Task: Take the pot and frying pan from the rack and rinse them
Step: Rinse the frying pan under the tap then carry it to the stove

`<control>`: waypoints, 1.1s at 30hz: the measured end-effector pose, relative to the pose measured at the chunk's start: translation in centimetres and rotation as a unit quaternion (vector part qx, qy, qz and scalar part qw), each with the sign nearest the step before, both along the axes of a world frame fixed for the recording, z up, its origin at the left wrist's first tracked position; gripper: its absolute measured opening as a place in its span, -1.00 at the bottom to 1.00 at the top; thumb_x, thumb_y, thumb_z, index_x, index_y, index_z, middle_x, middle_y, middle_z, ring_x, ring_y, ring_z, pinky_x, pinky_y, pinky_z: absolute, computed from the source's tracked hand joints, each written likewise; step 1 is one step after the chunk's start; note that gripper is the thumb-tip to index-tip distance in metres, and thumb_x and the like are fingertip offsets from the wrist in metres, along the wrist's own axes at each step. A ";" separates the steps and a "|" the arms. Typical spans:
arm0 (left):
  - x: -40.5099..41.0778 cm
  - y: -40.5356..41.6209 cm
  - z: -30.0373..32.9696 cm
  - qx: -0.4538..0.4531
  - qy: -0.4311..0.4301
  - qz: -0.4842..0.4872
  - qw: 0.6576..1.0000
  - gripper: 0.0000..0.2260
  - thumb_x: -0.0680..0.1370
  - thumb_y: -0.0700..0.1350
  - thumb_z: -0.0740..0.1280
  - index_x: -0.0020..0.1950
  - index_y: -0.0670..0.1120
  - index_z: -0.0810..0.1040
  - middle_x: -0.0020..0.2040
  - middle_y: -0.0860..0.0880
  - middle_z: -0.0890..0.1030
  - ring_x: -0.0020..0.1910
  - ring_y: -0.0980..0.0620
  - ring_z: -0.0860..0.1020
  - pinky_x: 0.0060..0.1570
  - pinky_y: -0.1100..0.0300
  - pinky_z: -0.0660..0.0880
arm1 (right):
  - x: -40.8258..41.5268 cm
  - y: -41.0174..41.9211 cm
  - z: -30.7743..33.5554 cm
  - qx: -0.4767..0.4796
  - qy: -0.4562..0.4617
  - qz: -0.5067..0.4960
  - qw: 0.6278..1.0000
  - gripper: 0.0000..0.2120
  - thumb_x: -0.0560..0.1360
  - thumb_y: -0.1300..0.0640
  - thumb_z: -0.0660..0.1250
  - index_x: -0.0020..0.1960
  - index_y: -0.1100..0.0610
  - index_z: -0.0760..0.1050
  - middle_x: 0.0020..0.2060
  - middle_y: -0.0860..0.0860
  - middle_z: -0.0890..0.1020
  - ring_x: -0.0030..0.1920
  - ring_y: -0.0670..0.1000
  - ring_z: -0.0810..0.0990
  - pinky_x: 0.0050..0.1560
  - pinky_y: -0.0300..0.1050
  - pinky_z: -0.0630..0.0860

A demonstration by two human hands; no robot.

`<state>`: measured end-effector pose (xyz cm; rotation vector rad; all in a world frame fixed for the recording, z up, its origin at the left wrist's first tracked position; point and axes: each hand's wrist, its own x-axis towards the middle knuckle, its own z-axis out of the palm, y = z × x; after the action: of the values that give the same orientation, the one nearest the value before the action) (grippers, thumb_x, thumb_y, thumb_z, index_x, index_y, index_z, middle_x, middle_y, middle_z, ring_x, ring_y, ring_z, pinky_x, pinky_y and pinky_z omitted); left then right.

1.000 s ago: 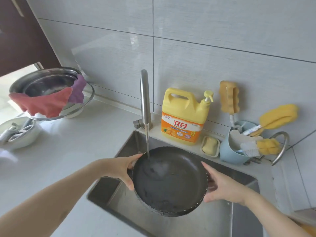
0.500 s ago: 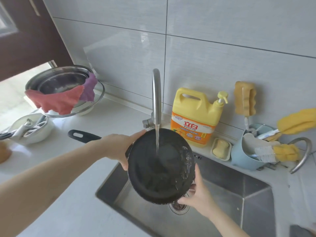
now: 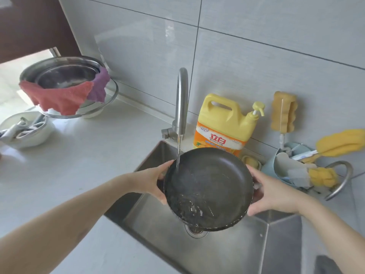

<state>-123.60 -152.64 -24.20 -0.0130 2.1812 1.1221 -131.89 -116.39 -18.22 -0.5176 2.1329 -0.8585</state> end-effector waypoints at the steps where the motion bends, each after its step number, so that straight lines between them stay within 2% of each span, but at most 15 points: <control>1: 0.1 0.3 0.8 0.010 -0.018 -0.025 0.999 0.06 0.35 -0.24 0.57 0.57 0.19 -0.09 0.22 0.18 0.60 0.22 0.27 0.53 0.37 0.21 0.35 | 0.1 0.2 0.0 -0.015 -0.028 0.004 0.999 0.04 0.19 0.24 0.63 0.45 -0.30 0.16 0.13 -0.12 0.64 0.07 -0.02 0.66 0.20 0.08 0.55; 2: 0.0 0.4 1.7 0.019 -0.034 -0.048 0.998 -0.02 0.37 -0.28 0.55 0.55 0.15 0.00 0.22 0.20 0.58 0.22 0.30 0.52 0.37 0.20 0.37 | 0.3 0.4 -0.5 -0.026 -0.054 0.004 0.998 -0.01 0.21 0.27 0.62 0.44 -0.25 0.21 0.16 -0.10 0.64 0.11 0.00 0.66 0.21 0.07 0.54; 4: -0.7 -0.1 3.1 0.024 -0.067 -0.094 0.993 -0.20 0.41 -0.35 0.49 0.42 0.19 0.16 0.15 0.20 0.58 0.08 0.34 0.57 0.17 0.32 0.49 | 1.3 0.4 -2.4 -0.046 -0.097 -0.011 0.994 -0.06 0.21 0.28 0.60 0.44 -0.16 0.26 0.19 -0.08 0.62 0.15 0.07 0.64 0.24 0.11 0.53; 7: -1.7 -1.5 4.8 -0.031 -0.097 -0.139 0.985 -0.18 0.32 -0.19 0.56 0.42 0.23 0.21 0.15 -0.02 0.63 -0.02 -0.04 0.59 -0.03 0.03 0.56 | 3.9 -0.7 -6.4 -0.076 -0.119 -0.041 0.989 -0.04 0.18 0.26 0.60 0.44 -0.20 0.27 0.24 -0.06 0.60 0.17 0.20 0.61 0.24 0.22 0.51; 9: -2.1 -2.3 5.7 -0.079 -0.087 -0.142 0.983 -0.13 0.28 -0.16 0.60 0.44 0.19 0.21 0.16 0.07 0.63 0.09 -0.02 0.61 0.10 -0.06 0.55 | 5.9 -2.3 -8.8 -0.109 -0.114 -0.069 0.985 -0.02 0.19 0.33 0.59 0.44 -0.22 0.27 0.26 -0.01 0.57 0.10 0.18 0.65 0.16 0.20 0.56; 10: -2.3 -2.5 6.2 -0.113 -0.076 -0.146 0.980 -0.09 0.26 -0.15 0.62 0.47 0.16 0.19 0.09 0.19 0.64 0.08 0.14 0.60 0.11 0.04 0.54 | 6.8 -3.2 -9.7 -0.128 -0.109 -0.089 0.982 -0.01 0.20 0.38 0.58 0.45 -0.22 0.26 0.26 0.03 0.56 0.07 0.15 0.67 0.13 0.16 0.59; 12: -2.8 -2.4 7.9 -0.195 -0.030 -0.149 0.969 -0.03 0.28 -0.15 0.63 0.52 0.12 0.11 -0.19 0.43 0.58 -0.16 0.41 0.53 -0.08 0.32 0.46 | 8.1 -5.0 -11.0 -0.177 -0.101 -0.136 0.970 0.02 0.24 0.47 0.56 0.47 -0.18 0.21 0.29 0.05 0.52 0.09 0.11 0.67 0.13 0.10 0.60; 13: -2.9 -2.2 8.8 -0.229 0.005 -0.148 0.962 0.00 0.28 -0.15 0.62 0.53 0.13 0.07 -0.28 0.46 0.54 -0.25 0.39 0.51 -0.16 0.36 0.40 | 8.5 -5.8 -11.5 -0.202 -0.094 -0.157 0.962 0.04 0.25 0.51 0.54 0.49 -0.17 0.19 0.31 0.01 0.51 0.13 0.09 0.66 0.16 0.08 0.59; 15: -3.1 -2.0 9.6 -0.257 0.077 -0.137 0.954 0.06 0.27 -0.10 0.63 0.54 0.20 0.00 -0.33 0.33 0.54 -0.28 0.28 0.48 -0.25 0.35 0.33 | 8.6 -6.7 -11.7 -0.231 -0.066 -0.183 0.953 0.08 0.25 0.55 0.53 0.52 -0.14 0.12 0.34 -0.06 0.50 0.17 0.07 0.64 0.18 0.03 0.58; 19: -2.2 -1.7 8.4 -0.298 0.167 -0.084 0.936 0.15 0.25 0.09 0.61 0.51 0.29 -0.21 -0.11 0.14 0.57 -0.11 0.00 0.52 -0.14 0.16 0.35 | 6.9 -5.9 -10.3 -0.181 0.051 -0.203 0.961 0.20 0.23 0.37 0.62 0.57 -0.17 -0.05 0.34 -0.21 0.49 0.20 -0.11 0.60 0.27 -0.17 0.49; 21: -1.6 -1.6 7.1 -0.281 0.197 -0.043 0.938 0.14 0.27 0.12 0.59 0.48 0.32 -0.26 0.05 0.12 0.59 -0.03 -0.05 0.52 -0.05 0.14 0.34 | 5.6 -4.7 -8.7 -0.139 0.106 -0.185 0.967 0.26 0.20 0.22 0.67 0.55 -0.27 -0.12 0.37 -0.24 0.45 0.22 -0.13 0.56 0.31 -0.15 0.42; 24: -0.4 -0.9 5.0 -0.181 0.188 0.013 0.965 0.16 0.27 0.05 0.62 0.48 0.35 -0.25 0.21 0.10 0.58 0.15 -0.04 0.53 0.13 0.11 0.38 | 3.5 -2.8 -5.6 -0.075 0.143 -0.123 0.979 0.31 0.14 0.08 0.69 0.53 -0.33 -0.18 0.36 -0.17 0.47 0.32 -0.06 0.49 0.38 -0.04 0.36; 28: 0.1 0.3 2.7 -0.055 0.096 0.013 0.994 0.16 0.28 -0.13 0.63 0.53 0.30 -0.17 0.17 0.18 0.60 0.14 0.21 0.57 0.22 0.20 0.37 | 1.7 -0.4 -2.3 0.018 0.101 -0.054 0.993 0.29 0.06 0.00 0.68 0.50 -0.39 -0.11 0.21 -0.18 0.59 0.18 -0.05 0.60 0.33 0.05 0.44; 31: 0.0 1.0 2.2 -0.042 0.033 -0.012 0.999 0.12 0.31 -0.16 0.60 0.55 0.25 -0.15 0.16 0.20 0.61 0.13 0.28 0.56 0.28 0.21 0.34 | 1.9 0.8 -2.2 -0.016 0.039 -0.034 0.999 0.14 0.11 0.18 0.67 0.40 -0.45 0.09 0.13 -0.11 0.63 0.02 0.00 0.69 0.21 0.15 0.53; 33: -0.1 1.3 2.5 -0.050 0.022 -0.030 0.998 0.09 0.32 -0.17 0.59 0.55 0.25 -0.12 0.09 0.31 0.59 0.07 0.42 0.52 0.19 0.34 0.32 | 2.8 1.2 -3.2 -0.051 0.015 -0.045 0.998 0.10 0.16 0.30 0.63 0.35 -0.49 0.15 0.10 -0.06 0.63 -0.03 0.05 0.70 0.15 0.16 0.57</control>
<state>-123.72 -151.33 -21.70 0.0333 2.2607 0.9886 -129.07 -115.17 -21.38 -0.4912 2.1611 -1.0202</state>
